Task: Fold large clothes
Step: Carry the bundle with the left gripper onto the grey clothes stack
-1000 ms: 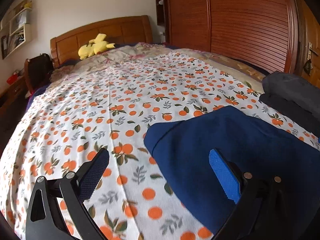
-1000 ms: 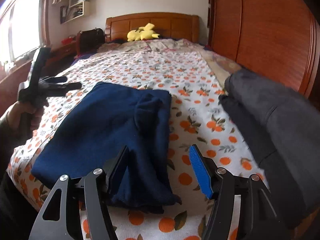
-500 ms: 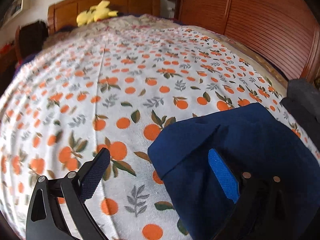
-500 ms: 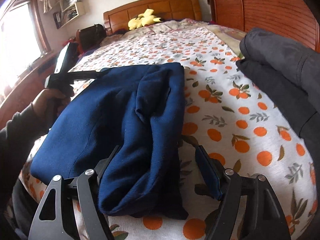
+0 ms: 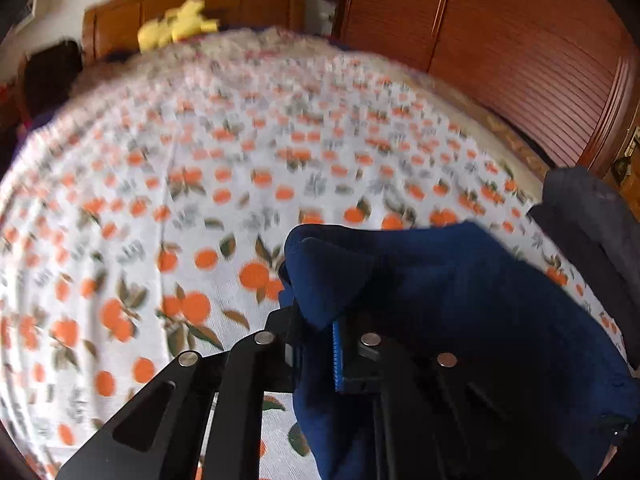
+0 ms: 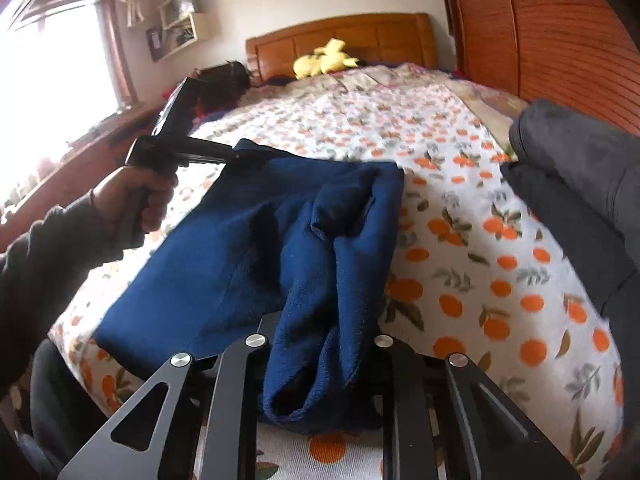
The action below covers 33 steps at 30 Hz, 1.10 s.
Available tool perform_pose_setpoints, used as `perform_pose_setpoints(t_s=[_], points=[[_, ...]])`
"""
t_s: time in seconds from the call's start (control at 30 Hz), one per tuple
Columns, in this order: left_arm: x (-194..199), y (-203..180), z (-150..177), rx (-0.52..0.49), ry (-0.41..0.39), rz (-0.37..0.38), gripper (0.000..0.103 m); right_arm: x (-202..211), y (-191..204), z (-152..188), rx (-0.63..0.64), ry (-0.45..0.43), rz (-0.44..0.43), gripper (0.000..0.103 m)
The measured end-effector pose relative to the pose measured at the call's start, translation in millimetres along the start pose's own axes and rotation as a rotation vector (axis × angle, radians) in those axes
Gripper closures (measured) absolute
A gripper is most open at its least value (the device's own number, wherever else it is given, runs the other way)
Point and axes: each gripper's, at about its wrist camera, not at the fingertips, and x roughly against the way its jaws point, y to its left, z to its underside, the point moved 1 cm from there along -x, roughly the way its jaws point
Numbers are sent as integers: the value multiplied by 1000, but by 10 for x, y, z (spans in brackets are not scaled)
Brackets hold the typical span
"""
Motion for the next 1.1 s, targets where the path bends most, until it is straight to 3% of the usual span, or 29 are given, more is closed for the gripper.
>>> perform_pose_setpoints(t_s=[0.17, 0.33, 0.47, 0.63, 0.87, 1.0, 1.1], points=[[439, -325, -222, -35, -103, -31, 94, 319, -106, -308, 46, -88, 26, 91], [921, -945, -583, -105, -248, -53, 94, 771, -401, -660, 97, -173, 90, 91], [1285, -1440, -1021, -116, -352, -24, 94, 1206, -672, -940, 118, -241, 145, 91], [1489, -2118, -1499, -160, -417, 5, 94, 1779, -1020, -1217, 146, -299, 246, 91], [1267, -3277, -1908, -207, -433, 126, 94, 2332, -1616, -1210, 116, -284, 406, 91], [955, -3840, -1933, -231, -394, 197, 93, 2558, -1970, -1065, 69, -251, 492, 91], [693, -4053, -1820, -250, -357, 235, 92, 2580, -2166, -870, 20, -224, 568, 90]])
